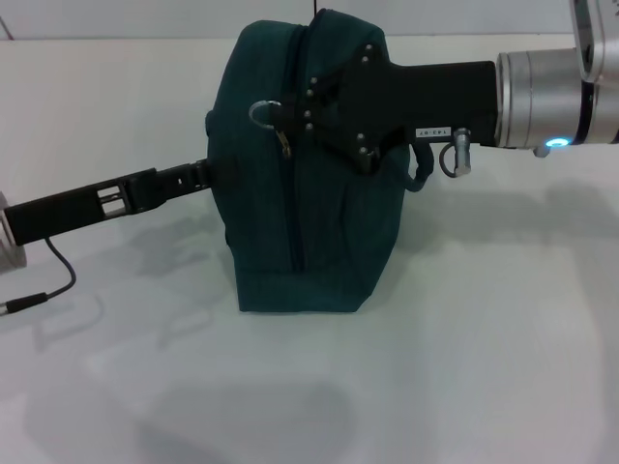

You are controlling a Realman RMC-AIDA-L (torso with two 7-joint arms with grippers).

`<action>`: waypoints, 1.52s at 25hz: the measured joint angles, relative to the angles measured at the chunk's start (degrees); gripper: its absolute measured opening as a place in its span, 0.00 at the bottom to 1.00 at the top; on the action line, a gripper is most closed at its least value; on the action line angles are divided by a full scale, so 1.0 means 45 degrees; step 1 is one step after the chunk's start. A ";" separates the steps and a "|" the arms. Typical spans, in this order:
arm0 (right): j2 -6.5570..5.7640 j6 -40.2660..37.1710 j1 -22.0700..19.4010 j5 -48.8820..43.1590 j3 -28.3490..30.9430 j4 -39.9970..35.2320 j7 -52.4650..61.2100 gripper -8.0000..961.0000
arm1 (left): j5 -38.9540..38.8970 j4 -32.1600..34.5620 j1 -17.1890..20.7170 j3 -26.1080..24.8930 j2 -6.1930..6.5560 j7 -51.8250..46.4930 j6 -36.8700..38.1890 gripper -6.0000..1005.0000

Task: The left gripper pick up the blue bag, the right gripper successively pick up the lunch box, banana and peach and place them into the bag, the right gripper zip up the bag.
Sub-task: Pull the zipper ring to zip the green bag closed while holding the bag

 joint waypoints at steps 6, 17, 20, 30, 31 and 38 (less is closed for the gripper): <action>0.0000 -0.0037 -0.0107 0.0106 -0.0007 0.0000 0.0000 0.01 | -0.0248 -0.0007 -0.0091 -0.0099 -0.0022 0.0049 -0.0058 0.66; 0.0000 -0.0087 -0.0198 0.0208 -0.0013 -0.0025 0.0011 0.01 | -0.0306 -0.0020 -0.0130 0.0014 -0.0096 0.0085 -0.0036 0.31; 0.0000 -0.0093 -0.0221 0.0304 -0.0024 -0.0026 0.0008 0.01 | -0.0289 -0.0020 -0.0130 0.0028 -0.0104 0.0088 -0.0016 0.19; -0.0032 -0.0108 -0.0575 0.1579 -0.0028 0.0278 0.0371 0.01 | -0.0286 0.0080 -0.0167 0.0296 -0.0252 0.0433 0.0022 0.06; -0.0046 -0.0108 -0.0595 0.1876 -0.0026 0.0420 0.0485 0.01 | -0.0287 0.0089 -0.0177 0.0320 -0.0276 0.0478 0.0034 0.06; -0.0100 -0.0159 -0.0592 0.2881 0.0086 0.1562 0.1215 0.01 | -0.0307 0.0012 -0.0304 0.0340 -0.0342 0.0754 0.0193 0.06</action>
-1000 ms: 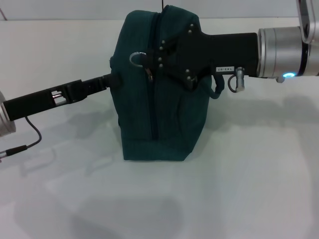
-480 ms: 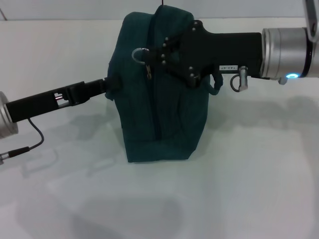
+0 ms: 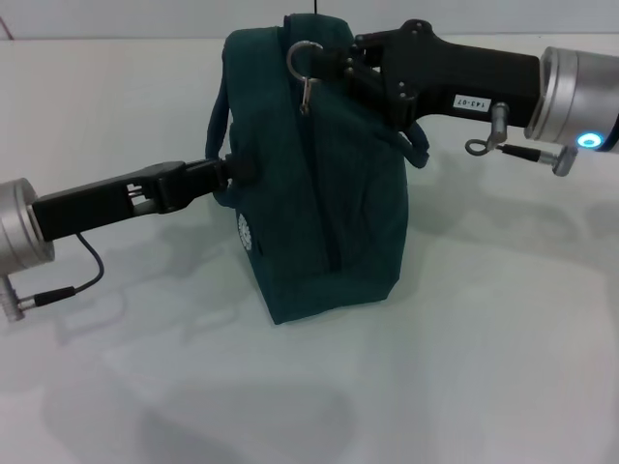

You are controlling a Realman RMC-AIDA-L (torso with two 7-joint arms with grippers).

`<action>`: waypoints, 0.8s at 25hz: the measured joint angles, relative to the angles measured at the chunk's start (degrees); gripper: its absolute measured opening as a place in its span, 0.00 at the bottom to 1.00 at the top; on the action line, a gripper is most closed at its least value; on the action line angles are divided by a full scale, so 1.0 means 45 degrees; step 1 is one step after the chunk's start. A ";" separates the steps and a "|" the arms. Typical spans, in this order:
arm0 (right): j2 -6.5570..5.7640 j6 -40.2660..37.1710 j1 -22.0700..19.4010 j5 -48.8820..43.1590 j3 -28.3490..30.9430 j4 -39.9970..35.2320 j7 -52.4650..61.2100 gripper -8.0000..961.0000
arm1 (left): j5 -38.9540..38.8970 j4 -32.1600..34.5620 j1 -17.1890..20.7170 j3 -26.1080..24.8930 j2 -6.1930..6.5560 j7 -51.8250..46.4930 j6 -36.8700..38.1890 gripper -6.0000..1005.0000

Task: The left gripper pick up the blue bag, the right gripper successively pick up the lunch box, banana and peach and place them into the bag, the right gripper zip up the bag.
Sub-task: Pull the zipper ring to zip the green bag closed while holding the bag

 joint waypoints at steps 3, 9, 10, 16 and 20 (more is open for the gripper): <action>0.0021 -0.0083 0.0000 0.0050 0.0006 0.0255 0.0206 0.01 | -0.0022 -0.0005 -0.0012 0.0005 -0.0021 0.0039 0.0011 0.07; 0.0024 -0.0010 0.0194 0.0638 0.0009 0.1160 0.0589 0.01 | -0.0090 -0.0357 -0.0043 0.0024 -0.0063 0.0580 0.0431 0.07; 0.0015 0.0020 0.0216 0.0761 0.0013 0.1282 0.0606 0.01 | -0.0091 -0.0436 -0.0047 0.0024 -0.0074 0.0693 0.0479 0.07; -0.0008 0.0559 0.0250 0.1058 0.0026 0.1503 0.0902 0.01 | -0.0071 -0.0688 0.0001 0.0019 -0.0082 0.1151 0.0727 0.08; -0.0016 0.0847 0.0272 0.1064 0.0026 0.1515 0.0912 0.01 | -0.0013 -0.0837 -0.0006 0.0018 -0.0085 0.1423 0.1034 0.08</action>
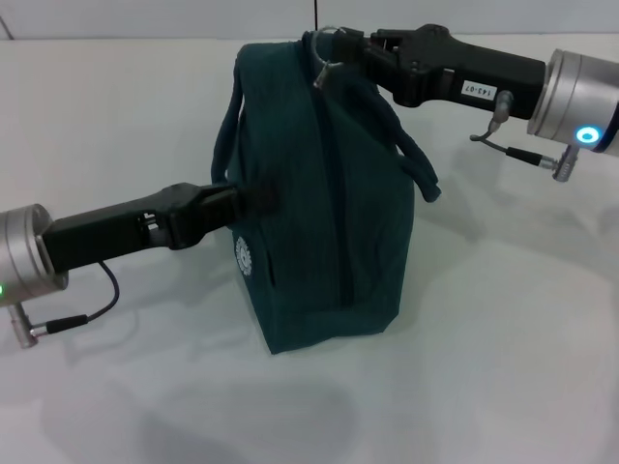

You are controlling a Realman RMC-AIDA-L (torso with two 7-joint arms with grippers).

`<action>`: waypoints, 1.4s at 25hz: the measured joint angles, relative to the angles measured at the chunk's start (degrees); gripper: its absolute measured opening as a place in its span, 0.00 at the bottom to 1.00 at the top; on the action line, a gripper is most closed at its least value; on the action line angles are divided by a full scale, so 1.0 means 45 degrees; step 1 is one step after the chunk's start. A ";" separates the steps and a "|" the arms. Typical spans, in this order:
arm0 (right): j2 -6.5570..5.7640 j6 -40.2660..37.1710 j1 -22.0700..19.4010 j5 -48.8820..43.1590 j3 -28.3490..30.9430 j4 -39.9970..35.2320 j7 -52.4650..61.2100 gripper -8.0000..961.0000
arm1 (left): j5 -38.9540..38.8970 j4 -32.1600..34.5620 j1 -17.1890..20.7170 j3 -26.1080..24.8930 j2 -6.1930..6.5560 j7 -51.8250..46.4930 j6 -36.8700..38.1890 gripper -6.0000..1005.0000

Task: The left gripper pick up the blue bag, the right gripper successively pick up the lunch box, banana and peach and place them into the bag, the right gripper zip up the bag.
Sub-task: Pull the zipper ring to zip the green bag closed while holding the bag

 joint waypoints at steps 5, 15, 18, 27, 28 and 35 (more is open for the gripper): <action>0.0012 0.0624 0.0014 0.0003 0.0260 0.0008 -0.0051 0.01 | 0.0035 -0.0152 0.0156 0.0000 0.0006 0.0407 0.0430 0.08; 0.0045 0.1021 -0.0096 0.0002 0.1000 0.0407 -0.0081 0.01 | -0.0061 -0.0150 0.1164 -0.0314 0.0170 0.0545 0.0640 0.09; 0.0068 0.0930 -0.0283 0.0020 0.1011 0.0408 -0.0077 0.01 | -0.0068 -0.0159 0.1369 -0.0753 0.0236 0.0496 0.0582 0.09; 0.0013 -0.0293 -0.0950 0.0201 0.0952 0.0275 -0.0107 0.01 | 0.0028 -0.0148 0.1241 -0.1337 0.0388 0.0101 0.0652 0.10; 0.0005 -0.0352 -0.1017 0.0206 0.0973 0.0238 -0.0109 0.01 | 0.0027 -0.0139 0.1210 -0.1334 0.0454 -0.0050 0.0721 0.13; -0.0010 -0.0745 -0.1271 0.0283 0.0997 0.0190 -0.0144 0.01 | -0.0435 -0.0010 0.0786 -0.1794 0.0780 -0.1224 0.0635 0.38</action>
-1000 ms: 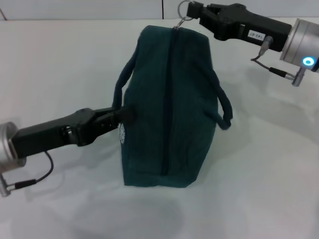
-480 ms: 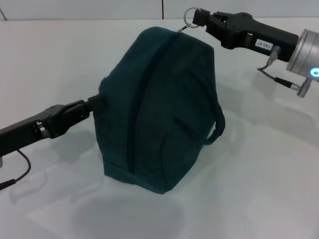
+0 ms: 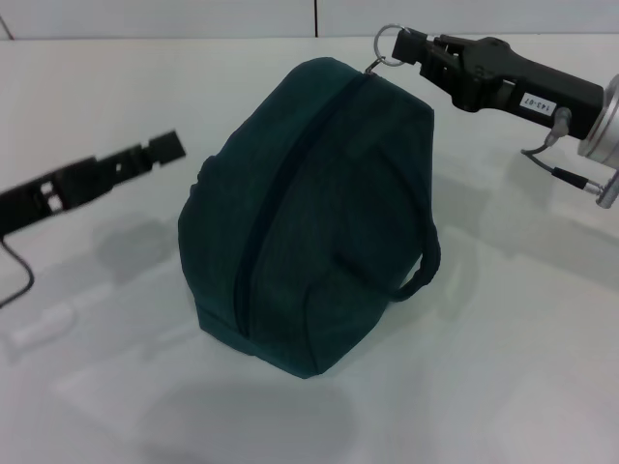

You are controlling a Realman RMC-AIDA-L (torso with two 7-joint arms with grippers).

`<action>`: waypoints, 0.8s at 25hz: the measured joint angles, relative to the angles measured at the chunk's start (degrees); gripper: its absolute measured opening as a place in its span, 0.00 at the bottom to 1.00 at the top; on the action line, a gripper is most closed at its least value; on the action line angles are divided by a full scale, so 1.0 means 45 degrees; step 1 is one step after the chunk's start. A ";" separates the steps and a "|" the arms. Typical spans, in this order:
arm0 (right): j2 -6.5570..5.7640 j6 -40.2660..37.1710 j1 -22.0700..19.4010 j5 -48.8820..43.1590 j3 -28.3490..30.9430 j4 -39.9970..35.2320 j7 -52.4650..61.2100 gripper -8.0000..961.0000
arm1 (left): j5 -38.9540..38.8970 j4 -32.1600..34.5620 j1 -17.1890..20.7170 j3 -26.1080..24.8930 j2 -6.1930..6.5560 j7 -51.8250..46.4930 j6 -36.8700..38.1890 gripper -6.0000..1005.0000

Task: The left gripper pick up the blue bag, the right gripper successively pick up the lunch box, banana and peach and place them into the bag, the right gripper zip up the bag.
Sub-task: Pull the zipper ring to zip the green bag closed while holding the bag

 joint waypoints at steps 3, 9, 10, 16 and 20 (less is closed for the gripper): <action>0.0004 -0.0135 -0.0093 0.0011 0.0000 -0.0006 -0.0080 0.01 | 0.0024 0.0001 -0.0627 0.0022 0.0072 -0.0738 -0.0529 0.52; 0.0047 -0.0343 -0.0159 0.0011 -0.0002 -0.0006 -0.0152 0.01 | 0.1470 -0.0063 -0.2453 0.0176 -0.0010 -0.1633 -0.1702 0.64; 0.0048 -0.0381 -0.0186 0.0017 -0.0002 -0.0006 -0.0151 0.01 | 0.1733 -0.0074 -0.2715 0.0173 -0.0047 -0.1707 -0.1841 0.67; 0.0068 -0.0545 -0.0308 0.0167 -0.0002 0.0057 -0.0170 0.01 | 0.2826 -0.0087 -0.3687 0.0174 -0.0408 -0.1976 -0.2753 0.84; 0.0078 -0.0769 -0.0484 0.0354 0.0013 0.0102 -0.0293 0.01 | 0.2832 -0.0075 -0.3737 0.0171 -0.0482 -0.2033 -0.3490 0.88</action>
